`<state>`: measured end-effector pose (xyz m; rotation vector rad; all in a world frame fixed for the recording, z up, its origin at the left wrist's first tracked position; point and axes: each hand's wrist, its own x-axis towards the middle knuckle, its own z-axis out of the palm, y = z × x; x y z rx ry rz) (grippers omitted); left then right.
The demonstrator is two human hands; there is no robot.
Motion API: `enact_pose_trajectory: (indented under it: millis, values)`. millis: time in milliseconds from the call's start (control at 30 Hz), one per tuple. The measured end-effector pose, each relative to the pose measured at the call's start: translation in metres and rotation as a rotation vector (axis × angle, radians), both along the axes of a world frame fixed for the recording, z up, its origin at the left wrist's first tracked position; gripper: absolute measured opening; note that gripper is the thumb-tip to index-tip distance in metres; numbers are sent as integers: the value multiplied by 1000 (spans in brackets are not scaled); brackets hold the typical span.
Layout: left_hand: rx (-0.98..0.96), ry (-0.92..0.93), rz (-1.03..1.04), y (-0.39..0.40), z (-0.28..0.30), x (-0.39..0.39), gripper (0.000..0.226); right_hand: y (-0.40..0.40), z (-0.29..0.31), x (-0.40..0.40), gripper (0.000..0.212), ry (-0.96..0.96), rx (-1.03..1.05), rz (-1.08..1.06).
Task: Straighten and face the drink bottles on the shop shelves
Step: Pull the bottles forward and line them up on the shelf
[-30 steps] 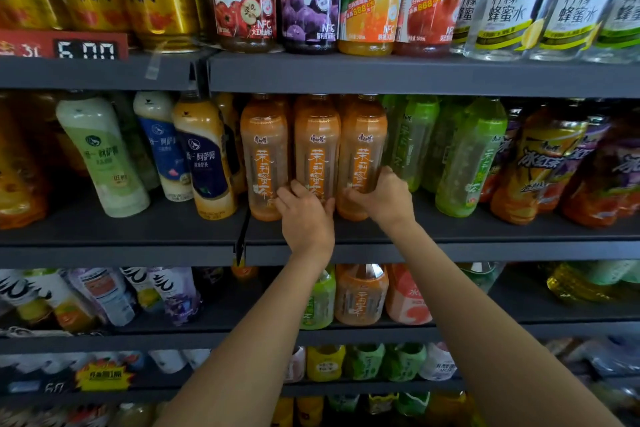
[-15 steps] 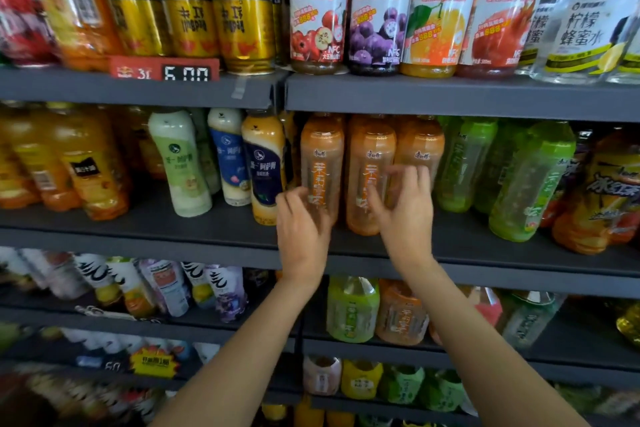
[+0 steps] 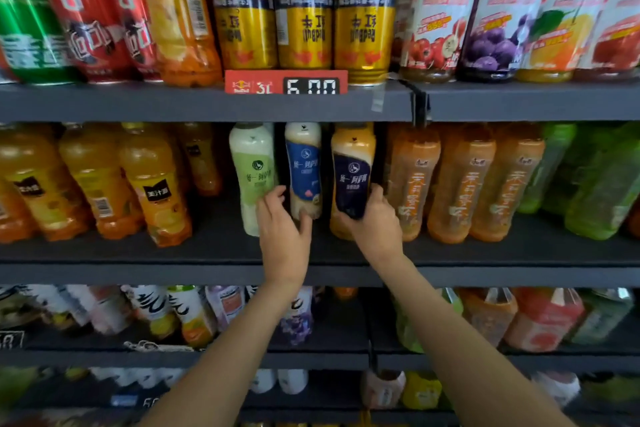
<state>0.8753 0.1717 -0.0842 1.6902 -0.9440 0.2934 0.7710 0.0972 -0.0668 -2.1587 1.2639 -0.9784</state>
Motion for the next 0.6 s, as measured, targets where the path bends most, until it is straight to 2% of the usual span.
enact_pose_trajectory:
  millis: [200, 400, 467, 533, 600]
  values:
    - [17, -27, -23, 18, -3, 39, 38, 5, 1, 12, 53, -1, 43, -133]
    - [13, 135, -24, 21, -1, 60, 46, 9, 7, 9, 52, 27, 58, -171]
    - [4, 222, -6, 18, 1, 65, 50, 22, 11, 8, 48, -7, -91, -250]
    - [45, 248, -8, 15, 4, 72, 56, 41, 17, 12, 37, -121, -318, -301]
    - [122, 259, -24, 12, 6, 78, 60, 51, 25, 24, 25, -155, -418, -179]
